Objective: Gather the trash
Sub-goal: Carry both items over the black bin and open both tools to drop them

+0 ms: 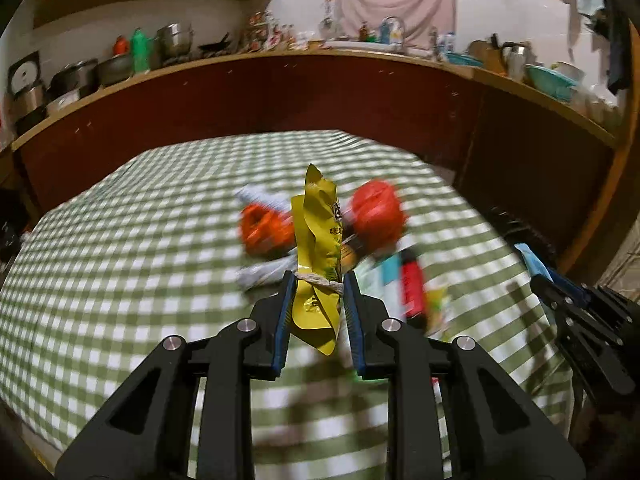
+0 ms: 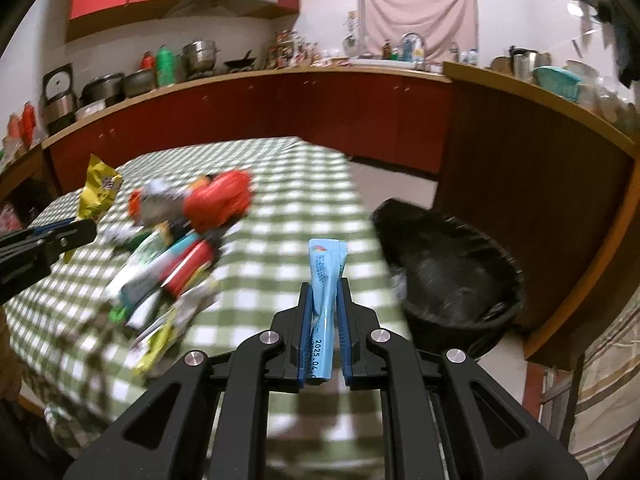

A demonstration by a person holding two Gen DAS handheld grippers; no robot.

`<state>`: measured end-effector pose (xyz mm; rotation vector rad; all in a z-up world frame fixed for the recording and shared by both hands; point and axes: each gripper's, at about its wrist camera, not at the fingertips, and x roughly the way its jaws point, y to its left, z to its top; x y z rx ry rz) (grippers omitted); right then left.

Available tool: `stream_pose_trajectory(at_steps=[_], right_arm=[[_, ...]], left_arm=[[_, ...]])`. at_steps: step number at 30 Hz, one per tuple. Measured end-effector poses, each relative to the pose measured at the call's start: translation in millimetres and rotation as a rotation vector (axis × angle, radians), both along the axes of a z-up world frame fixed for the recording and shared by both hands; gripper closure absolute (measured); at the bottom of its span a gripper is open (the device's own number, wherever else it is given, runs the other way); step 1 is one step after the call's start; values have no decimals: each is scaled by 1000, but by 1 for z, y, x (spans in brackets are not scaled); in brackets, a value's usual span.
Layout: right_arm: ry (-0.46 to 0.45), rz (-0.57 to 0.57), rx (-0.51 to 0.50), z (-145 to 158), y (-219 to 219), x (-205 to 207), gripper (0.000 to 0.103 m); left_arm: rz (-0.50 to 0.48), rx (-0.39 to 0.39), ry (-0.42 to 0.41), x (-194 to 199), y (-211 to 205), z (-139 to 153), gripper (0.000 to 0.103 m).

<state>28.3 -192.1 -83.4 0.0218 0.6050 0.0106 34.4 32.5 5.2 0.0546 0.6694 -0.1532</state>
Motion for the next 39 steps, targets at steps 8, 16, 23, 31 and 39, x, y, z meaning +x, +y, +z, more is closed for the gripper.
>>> stream_pose_trajectory(at_steps=[8, 16, 23, 31, 39], right_arm=[[-49, -127, -2, 12, -60, 20, 90], [-65, -187, 3, 8, -103, 46, 90], [-42, -192, 19, -4, -127, 63, 90], [-18, -197, 57, -17, -152, 84, 90], [-11, -194, 71, -28, -160, 95, 90]], left_arm=[[-110, -12, -8, 29, -75, 9, 79], [-203, 33, 19, 54, -152, -2, 79], [-232, 74, 63, 80, -200, -20, 79], [-230, 116, 98, 108, -236, -34, 79], [-216, 152, 145, 135, -259, -46, 79]])
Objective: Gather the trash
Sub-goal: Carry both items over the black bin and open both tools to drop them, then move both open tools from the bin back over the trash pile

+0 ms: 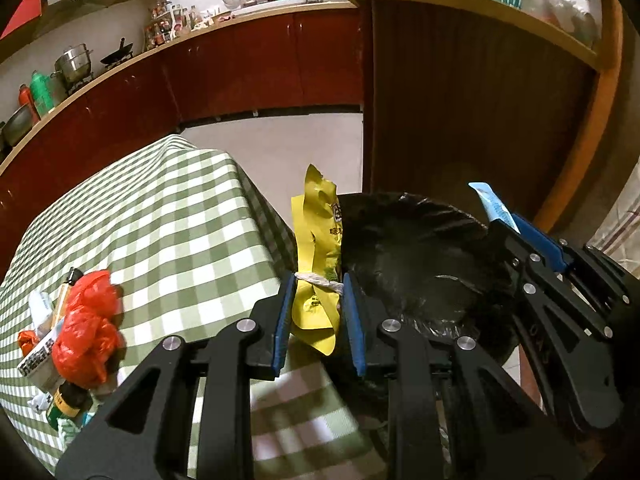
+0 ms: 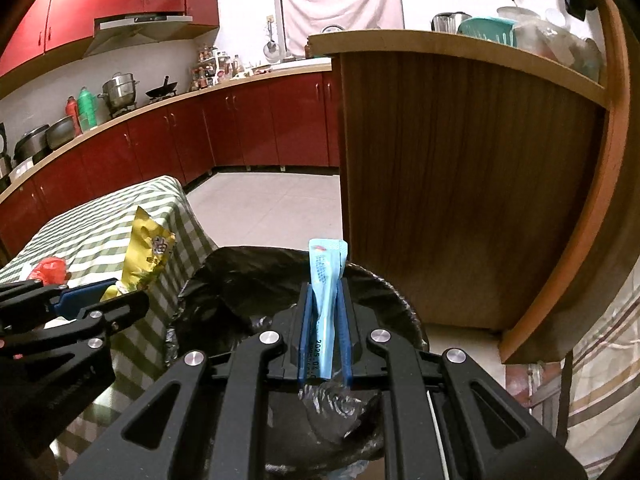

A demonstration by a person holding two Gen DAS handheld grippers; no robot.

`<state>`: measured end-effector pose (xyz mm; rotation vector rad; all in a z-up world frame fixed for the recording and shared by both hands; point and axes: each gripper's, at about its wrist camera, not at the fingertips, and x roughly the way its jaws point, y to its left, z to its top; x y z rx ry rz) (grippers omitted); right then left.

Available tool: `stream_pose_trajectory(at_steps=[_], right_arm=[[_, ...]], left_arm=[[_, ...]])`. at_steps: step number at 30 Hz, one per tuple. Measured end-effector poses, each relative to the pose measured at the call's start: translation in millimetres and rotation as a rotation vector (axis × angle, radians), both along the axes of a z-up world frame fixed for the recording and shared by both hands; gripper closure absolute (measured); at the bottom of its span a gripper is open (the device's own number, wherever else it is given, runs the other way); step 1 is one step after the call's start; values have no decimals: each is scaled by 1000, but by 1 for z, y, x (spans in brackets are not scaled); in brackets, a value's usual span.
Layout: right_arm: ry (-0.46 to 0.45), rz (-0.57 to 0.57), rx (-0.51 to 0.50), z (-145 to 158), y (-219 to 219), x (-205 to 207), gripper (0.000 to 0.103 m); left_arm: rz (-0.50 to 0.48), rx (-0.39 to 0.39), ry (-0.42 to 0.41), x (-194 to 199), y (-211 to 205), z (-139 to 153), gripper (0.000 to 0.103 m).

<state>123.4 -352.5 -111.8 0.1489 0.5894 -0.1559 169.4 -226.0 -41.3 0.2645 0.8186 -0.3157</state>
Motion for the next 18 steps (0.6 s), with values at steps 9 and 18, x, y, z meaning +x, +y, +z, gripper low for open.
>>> stream_pose_trajectory(at_steps=[9, 18], right_arm=[[28, -3, 24, -10, -8, 10, 81], [12, -35, 21, 0, -5, 4, 62]], left_arm=[[-3, 11, 16, 9, -11, -8, 54], [32, -8, 3, 7, 5, 1, 44]])
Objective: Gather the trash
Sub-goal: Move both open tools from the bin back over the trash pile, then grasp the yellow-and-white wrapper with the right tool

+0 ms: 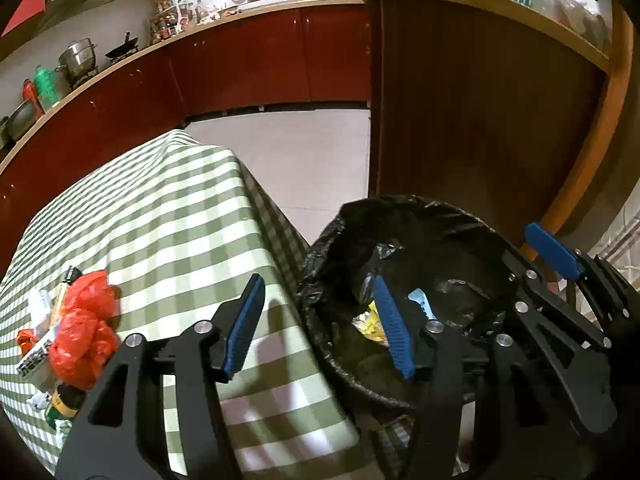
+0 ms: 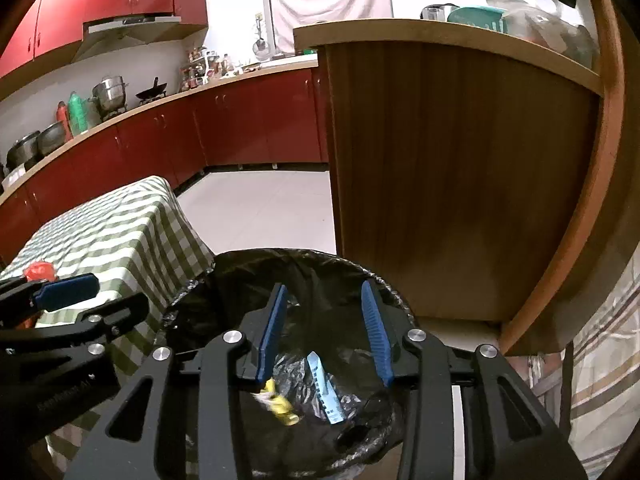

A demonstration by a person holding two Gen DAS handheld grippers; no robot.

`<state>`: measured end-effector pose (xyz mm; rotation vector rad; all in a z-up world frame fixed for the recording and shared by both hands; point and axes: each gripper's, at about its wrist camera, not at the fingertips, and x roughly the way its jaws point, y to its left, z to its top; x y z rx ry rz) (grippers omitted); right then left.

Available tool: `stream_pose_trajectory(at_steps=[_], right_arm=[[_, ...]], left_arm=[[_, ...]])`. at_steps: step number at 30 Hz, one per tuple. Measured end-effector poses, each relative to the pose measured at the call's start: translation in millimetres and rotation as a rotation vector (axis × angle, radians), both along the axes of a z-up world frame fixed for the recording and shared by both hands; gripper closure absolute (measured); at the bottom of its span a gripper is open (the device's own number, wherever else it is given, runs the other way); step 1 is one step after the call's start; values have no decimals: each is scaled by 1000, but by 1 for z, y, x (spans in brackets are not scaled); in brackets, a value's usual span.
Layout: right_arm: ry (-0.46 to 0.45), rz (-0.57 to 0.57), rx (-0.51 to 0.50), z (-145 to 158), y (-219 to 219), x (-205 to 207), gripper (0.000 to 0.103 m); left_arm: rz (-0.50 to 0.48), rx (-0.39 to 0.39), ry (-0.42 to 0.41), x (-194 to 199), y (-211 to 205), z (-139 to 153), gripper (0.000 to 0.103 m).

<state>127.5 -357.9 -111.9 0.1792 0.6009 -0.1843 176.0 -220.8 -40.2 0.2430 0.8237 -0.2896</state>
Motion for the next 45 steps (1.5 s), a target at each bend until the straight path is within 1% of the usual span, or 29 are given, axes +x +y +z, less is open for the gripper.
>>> stream_pose_trajectory(at_steps=[3, 7, 9, 13, 17, 25, 38, 42, 45], right_arm=[[-3, -8, 2, 4, 4, -6, 59], [-27, -23, 0, 14, 14, -20, 46], [-37, -34, -12, 20, 22, -27, 43], [-40, -7, 3, 26, 41, -39, 39], [-29, 43, -4, 31, 69, -48, 39], [-1, 118, -28, 31, 124, -63, 39], [19, 262, -33, 25, 211, -79, 39], [40, 307, -34, 20, 231, -80, 39], [57, 337, -53, 15, 246, -84, 39]], left_arm=[[15, -22, -16, -7, 12, 10, 40], [25, -28, -43, -20, 31, 22, 38], [37, -32, -52, -27, 45, 27, 37], [66, -38, -63, -42, 74, 36, 36], [103, -36, -77, -58, 107, 43, 36], [182, -27, -93, -87, 175, 49, 35], [335, -13, -76, -115, 275, 38, 35], [379, -17, -72, -121, 300, 34, 35], [401, -19, -69, -122, 313, 33, 35]])
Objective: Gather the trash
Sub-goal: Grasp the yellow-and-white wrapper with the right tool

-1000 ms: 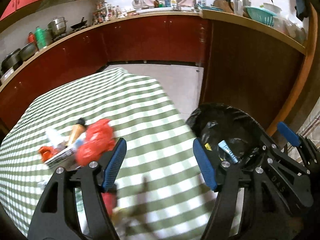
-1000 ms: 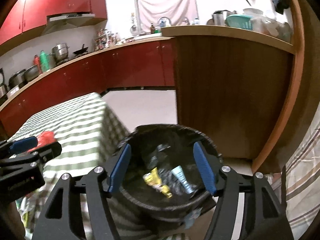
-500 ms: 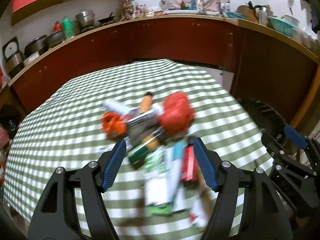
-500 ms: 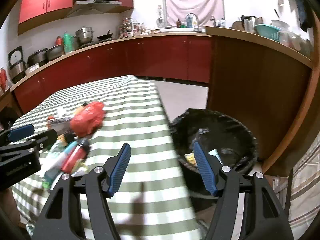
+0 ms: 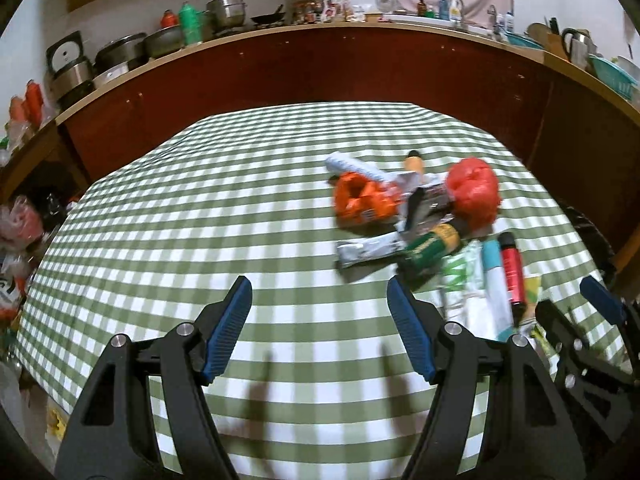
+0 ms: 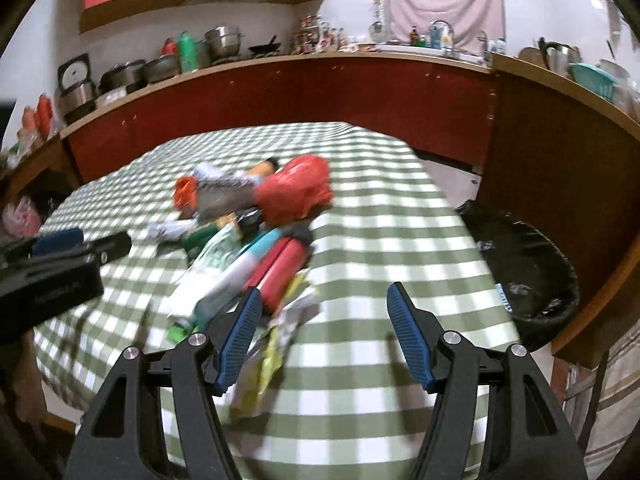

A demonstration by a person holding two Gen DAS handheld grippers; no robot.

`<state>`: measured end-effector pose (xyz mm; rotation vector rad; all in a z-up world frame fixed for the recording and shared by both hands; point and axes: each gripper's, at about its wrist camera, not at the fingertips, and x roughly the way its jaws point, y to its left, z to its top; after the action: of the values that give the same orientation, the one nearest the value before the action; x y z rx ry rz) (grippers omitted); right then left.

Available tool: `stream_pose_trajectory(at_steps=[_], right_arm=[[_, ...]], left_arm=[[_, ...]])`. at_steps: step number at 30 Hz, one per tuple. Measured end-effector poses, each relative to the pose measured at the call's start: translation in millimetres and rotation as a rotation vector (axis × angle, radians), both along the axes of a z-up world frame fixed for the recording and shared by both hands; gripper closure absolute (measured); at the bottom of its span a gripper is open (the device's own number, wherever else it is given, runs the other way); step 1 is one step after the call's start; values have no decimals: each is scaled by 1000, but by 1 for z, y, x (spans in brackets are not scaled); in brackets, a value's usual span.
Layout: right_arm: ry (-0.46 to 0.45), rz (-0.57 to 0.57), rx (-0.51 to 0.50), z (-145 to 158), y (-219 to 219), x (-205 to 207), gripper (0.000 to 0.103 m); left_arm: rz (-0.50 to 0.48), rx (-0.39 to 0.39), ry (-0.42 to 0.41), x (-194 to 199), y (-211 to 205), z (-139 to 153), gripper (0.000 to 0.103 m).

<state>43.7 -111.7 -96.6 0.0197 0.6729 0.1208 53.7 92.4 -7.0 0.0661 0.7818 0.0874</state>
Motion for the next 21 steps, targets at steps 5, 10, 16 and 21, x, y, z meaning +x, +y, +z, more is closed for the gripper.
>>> stream_pose_trajectory(at_steps=[5, 10, 16, 21], right_arm=[[45, 11, -23, -10, 11, -1, 48], [45, 19, -26, -10, 15, -3, 61], [60, 33, -5, -8, 16, -4, 64], [69, 32, -21, -11, 17, -2, 64]], left_arm=[[8, -13, 4, -2, 8, -2, 34], [-4, -27, 7, 0, 6, -4, 34], [-19, -27, 5, -2, -2, -5, 34], [-15, -30, 5, -2, -2, -5, 33]])
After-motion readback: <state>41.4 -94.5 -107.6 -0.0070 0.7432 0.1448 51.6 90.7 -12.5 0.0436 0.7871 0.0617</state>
